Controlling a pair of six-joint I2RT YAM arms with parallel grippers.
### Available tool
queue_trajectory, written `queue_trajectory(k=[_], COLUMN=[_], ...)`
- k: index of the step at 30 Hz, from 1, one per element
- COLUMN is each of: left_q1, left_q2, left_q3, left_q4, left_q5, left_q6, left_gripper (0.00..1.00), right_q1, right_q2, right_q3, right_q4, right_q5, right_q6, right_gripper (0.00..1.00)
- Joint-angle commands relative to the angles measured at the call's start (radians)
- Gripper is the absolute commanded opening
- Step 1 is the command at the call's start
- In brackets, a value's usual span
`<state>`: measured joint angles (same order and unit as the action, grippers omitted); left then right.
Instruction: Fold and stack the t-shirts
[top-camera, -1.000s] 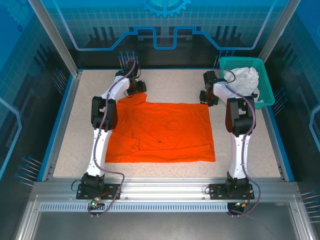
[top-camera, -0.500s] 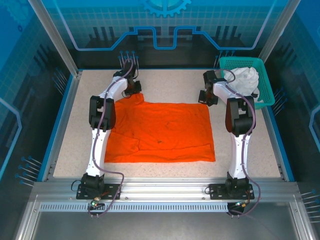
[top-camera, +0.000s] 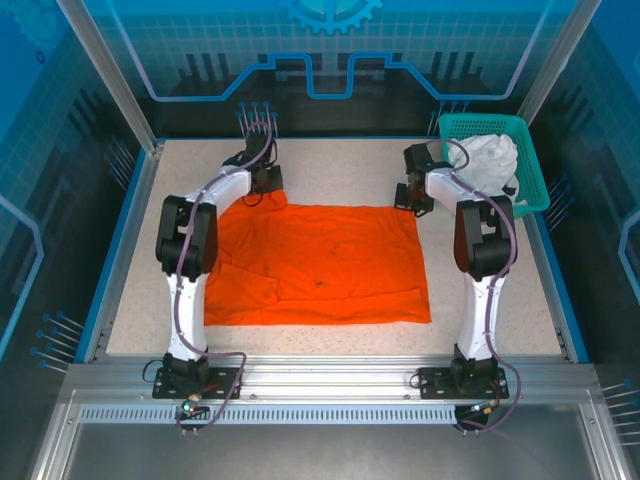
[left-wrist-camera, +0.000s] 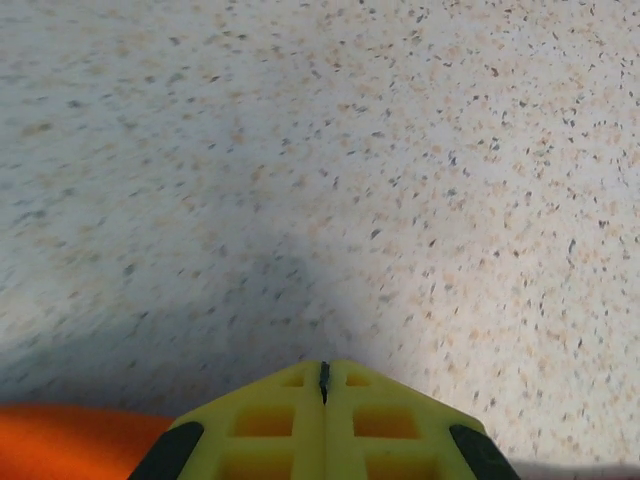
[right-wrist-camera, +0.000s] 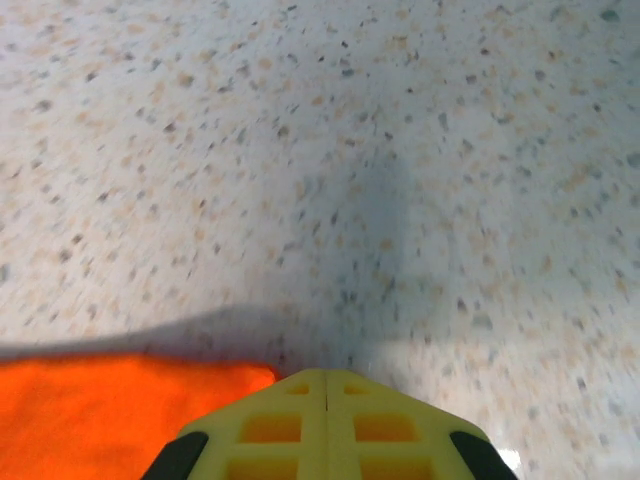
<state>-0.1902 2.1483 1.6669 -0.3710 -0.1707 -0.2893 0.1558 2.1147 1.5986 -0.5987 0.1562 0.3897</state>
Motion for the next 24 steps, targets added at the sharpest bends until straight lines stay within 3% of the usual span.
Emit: queue_trajectory(k=[1,10,16,24], left_q1=[-0.009,-0.043,-0.051,-0.052], left_q2=[-0.128,-0.427,-0.635,-0.766], left_q3=[-0.131,-0.506,-0.642,-0.77], left_q4=[0.15,0.236,0.139,0.009], left_q5=[-0.083,-0.166,-0.246,-0.211], left_q6=[-0.022,-0.161,-0.24,-0.319], left_gripper=[0.0,0.0,0.0,0.01], right_q1=[0.014,0.037,0.036,0.034], right_q2=[-0.139,-0.413,-0.55,-0.604], right_q3=[-0.086,-0.372,-0.526,-0.586], right_q4=[0.075,0.163,0.189,0.171], right_q5=[-0.007,-0.045,-0.045,-0.044], right_q6=[-0.026,-0.023,-0.022,-0.013], right_gripper=[0.0,0.0,0.0,0.0])
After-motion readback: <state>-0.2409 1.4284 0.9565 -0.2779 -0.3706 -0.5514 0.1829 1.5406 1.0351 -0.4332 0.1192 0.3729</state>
